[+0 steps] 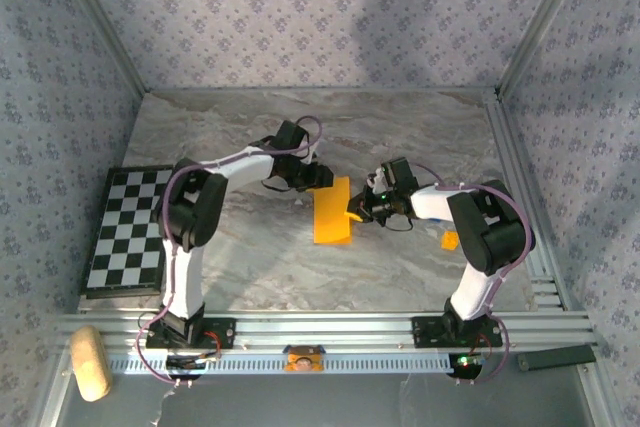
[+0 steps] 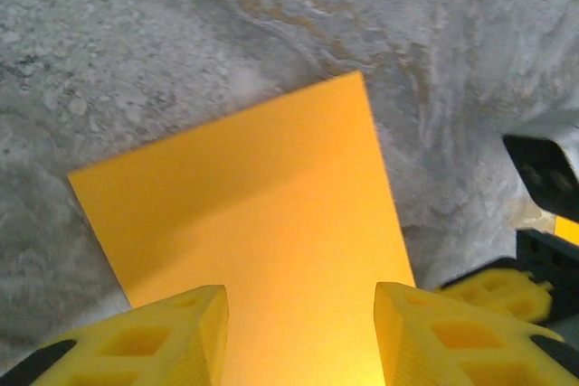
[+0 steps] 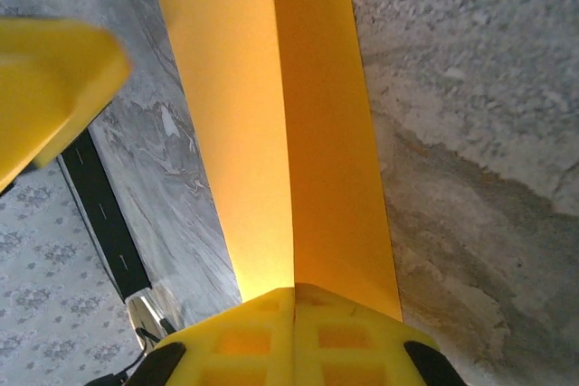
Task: Fold a paper plane with a square sheet of paper (pick it up from the middle)
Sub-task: Fold the triangle a second time at the center of the table.
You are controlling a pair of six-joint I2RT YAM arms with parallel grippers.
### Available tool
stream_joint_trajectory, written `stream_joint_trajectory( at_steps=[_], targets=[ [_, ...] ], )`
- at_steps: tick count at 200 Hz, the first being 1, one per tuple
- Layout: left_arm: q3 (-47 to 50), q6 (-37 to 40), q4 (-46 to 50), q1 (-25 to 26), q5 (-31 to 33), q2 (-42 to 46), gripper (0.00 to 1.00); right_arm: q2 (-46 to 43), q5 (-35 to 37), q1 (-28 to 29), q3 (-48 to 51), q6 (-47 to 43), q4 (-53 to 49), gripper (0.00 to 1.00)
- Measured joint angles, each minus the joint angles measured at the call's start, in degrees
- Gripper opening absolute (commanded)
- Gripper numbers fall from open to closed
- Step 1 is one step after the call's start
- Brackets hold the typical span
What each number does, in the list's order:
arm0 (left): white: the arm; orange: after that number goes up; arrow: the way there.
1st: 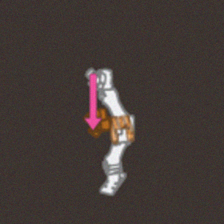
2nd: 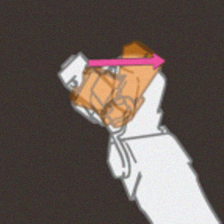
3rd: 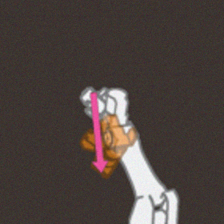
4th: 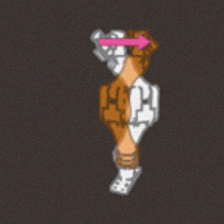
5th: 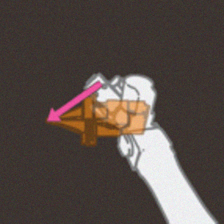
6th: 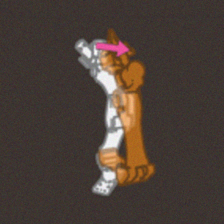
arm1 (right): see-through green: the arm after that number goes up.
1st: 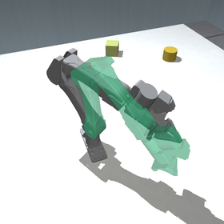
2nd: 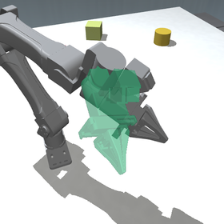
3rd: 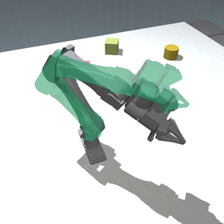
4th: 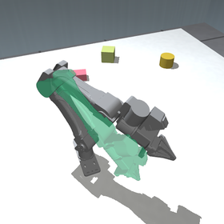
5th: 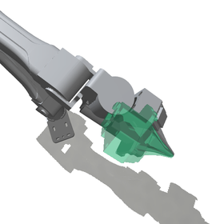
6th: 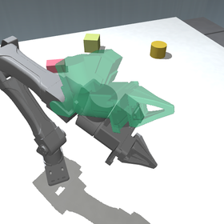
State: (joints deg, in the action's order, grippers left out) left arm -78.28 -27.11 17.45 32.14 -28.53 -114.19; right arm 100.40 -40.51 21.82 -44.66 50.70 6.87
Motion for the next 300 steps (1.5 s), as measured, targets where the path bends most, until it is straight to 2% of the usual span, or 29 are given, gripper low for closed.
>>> stream_joint_trajectory(
  at_steps=[38,68,117,142,188,227,254,300],
  targets=[
    [9.46,3.58,-5.25,4.92,7.5,12.48,0.44,-0.02,1.01,-1.25,0.68,2.95,1.64,0.03],
    [17.07,7.23,-8.83,11.65,13.84,19.85,0.47,-0.02,1.36,-1.84,0.98,4.63,2.23,0.03],
    [20.13,14.08,-9.51,25.51,25.73,20.72,0.51,-0.35,1.36,-1.88,0.98,5.68,2.47,0.03],
    [18.84,17.44,-8.44,29.92,31.5,18.58,0.53,-0.66,1.7,-1.88,0.98,5.68,2.43,0.04],
    [15.26,20.98,-5.79,31.74,39.23,13.42,0.53,-0.76,1.75,-1.88,0.98,5.68,2.4,0.04],
    [14.27,22.45,-4.92,31.78,42.38,11.72,0.48,-0.76,1.75,-1.86,0.98,5.68,2.4,0.04],
    [13.64,23.41,-4.59,32.04,43.65,11.19,0.38,-0.76,1.75,-1.88,0.98,5.68,2.4,0.04],
    [13.55,24.15,-4.33,32.15,44.65,11.08,0.13,-0.76,1.75,-1.88,0.98,5.68,2.4,0.04]
  ],
)
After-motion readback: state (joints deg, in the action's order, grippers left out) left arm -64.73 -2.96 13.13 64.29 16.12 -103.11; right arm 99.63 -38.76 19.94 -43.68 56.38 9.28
